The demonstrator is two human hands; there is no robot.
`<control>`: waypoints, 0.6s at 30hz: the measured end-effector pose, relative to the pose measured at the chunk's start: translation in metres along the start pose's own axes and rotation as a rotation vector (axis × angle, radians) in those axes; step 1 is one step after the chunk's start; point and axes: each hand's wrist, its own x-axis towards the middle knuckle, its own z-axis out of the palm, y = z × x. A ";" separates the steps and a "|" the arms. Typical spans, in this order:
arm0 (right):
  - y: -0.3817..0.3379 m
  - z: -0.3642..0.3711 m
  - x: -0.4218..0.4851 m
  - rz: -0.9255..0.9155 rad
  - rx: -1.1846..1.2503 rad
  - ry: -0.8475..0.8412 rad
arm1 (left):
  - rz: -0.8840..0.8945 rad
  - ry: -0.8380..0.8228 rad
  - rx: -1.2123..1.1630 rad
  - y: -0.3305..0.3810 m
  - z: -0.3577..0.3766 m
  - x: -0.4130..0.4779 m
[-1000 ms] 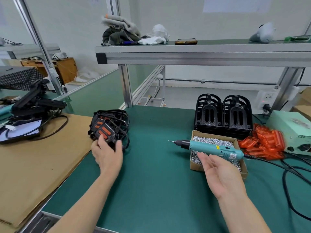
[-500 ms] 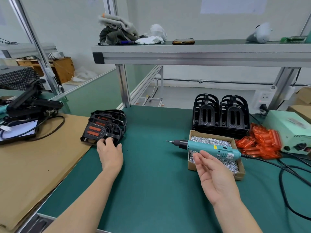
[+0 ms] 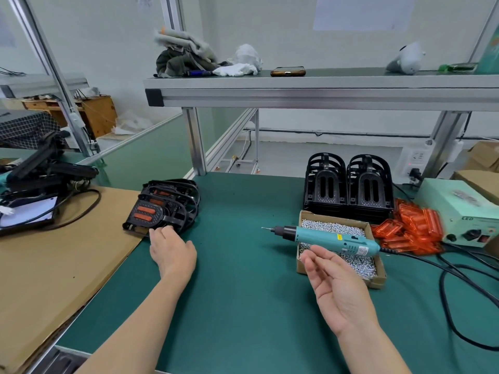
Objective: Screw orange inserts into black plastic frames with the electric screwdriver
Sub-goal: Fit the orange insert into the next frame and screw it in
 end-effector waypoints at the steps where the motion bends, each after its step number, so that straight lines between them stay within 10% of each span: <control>1: 0.000 0.000 0.000 -0.002 0.001 0.000 | -0.008 0.002 0.020 0.001 -0.001 -0.002; 18: -0.055 0.014 0.045 -0.207 -0.114 -0.055 | 0.715 0.041 0.245 0.024 0.014 -0.055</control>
